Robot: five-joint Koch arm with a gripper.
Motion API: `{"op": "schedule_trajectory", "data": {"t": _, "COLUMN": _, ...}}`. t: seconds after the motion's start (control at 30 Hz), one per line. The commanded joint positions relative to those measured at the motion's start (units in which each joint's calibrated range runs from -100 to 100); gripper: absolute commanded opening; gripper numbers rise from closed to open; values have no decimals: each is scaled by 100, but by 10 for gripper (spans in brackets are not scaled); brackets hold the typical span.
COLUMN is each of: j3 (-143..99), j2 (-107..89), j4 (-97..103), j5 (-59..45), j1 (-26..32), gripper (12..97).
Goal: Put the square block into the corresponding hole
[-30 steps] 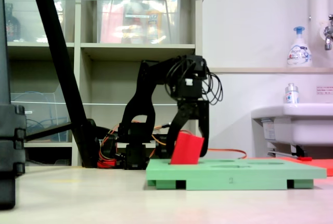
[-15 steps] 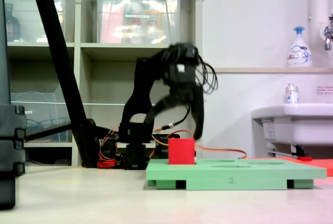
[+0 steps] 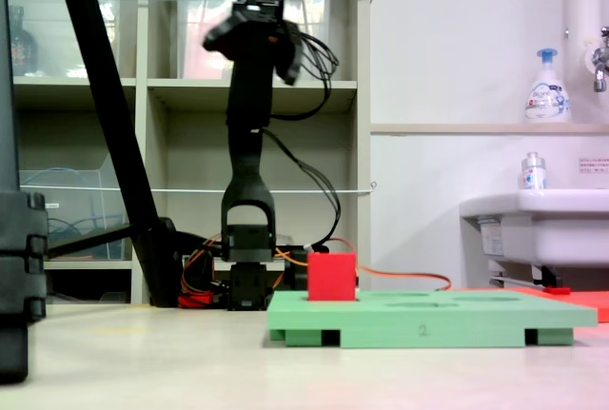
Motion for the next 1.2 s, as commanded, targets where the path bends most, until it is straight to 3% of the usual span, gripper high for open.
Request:
{"op": "schedule_trajectory", "data": {"t": 0.0, "j3": 160, "j2": -464, "j4": -127, "j5": -518, "j1": -254, "gripper": 689}}
{"op": "schedule_trajectory", "data": {"t": 0.1, "j3": -538, "j2": -1023, "j4": 46, "j5": -1382, "j1": -464, "gripper": 587}}
{"op": "schedule_trajectory", "data": {"t": 0.23, "j3": -3489, "j2": -3062, "j4": 2347, "j5": -1758, "j1": -498, "gripper": 497}}
{"op": "schedule_trajectory", "data": {"t": 0.37, "j3": -5273, "j2": -3844, "j4": 3416, "j5": -2090, "j1": -352, "gripper": 497}}
{"op": "schedule_trajectory", "data": {"t": 0.47, "j3": -7587, "j2": -3844, "j4": 5448, "j5": -2505, "j1": -352, "gripper": 491}}
{"op": "schedule_trajectory", "data": {"t": 0.63, "j3": -9461, "j2": -3844, "j4": 6103, "j5": -2623, "j1": -347, "gripper": 526}}
{"op": "schedule_trajectory", "data": {"t": 0.83, "j3": -13319, "j2": -3844, "j4": 10224, "j5": -3106, "j1": -269, "gripper": 515}}
{"op": "schedule_trajectory", "data": {"t": 1.17, "j3": -14326, "j2": -3844, "j4": 9964, "j5": -3731, "j1": -132, "gripper": 475}}
